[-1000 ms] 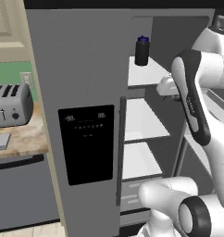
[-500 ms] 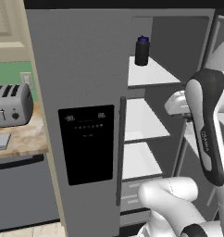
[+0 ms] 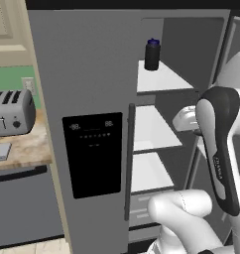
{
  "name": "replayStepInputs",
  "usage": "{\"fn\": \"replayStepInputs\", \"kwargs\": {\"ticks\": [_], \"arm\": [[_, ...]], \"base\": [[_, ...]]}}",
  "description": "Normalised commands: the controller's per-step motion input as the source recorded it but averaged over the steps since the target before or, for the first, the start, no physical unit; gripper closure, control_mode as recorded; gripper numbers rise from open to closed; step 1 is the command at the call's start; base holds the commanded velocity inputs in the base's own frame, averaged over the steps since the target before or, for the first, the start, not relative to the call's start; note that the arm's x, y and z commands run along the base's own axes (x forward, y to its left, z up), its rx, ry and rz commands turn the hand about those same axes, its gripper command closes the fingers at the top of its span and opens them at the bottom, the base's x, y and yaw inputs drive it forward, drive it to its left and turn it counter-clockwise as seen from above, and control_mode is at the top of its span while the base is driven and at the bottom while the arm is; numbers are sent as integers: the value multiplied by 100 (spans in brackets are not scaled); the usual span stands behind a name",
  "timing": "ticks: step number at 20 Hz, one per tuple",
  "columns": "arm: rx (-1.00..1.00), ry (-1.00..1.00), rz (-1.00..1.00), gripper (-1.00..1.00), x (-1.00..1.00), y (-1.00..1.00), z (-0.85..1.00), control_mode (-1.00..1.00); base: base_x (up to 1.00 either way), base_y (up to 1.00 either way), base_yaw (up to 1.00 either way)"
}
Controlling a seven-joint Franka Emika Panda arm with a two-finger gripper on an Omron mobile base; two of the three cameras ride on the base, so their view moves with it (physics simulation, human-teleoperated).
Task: Take the fish from the fridge and place it on the digital scale on the counter by the fridge. Wait a few seconds for a reading, then move it to the plate on the dining counter.
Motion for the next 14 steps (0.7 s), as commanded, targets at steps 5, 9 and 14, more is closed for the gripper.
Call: {"fn": "replayStepInputs", "kwargs": {"ticks": [5, 9, 14], "arm": [[0, 0, 0, 100, 0, 0, 0, -100], [0, 0, 0, 100, 0, 0, 0, 100], [0, 0, 0, 100, 0, 0, 0, 100]], "base": [[0, 0, 0], [-11, 6, 0], [-34, 80, 0]]}}
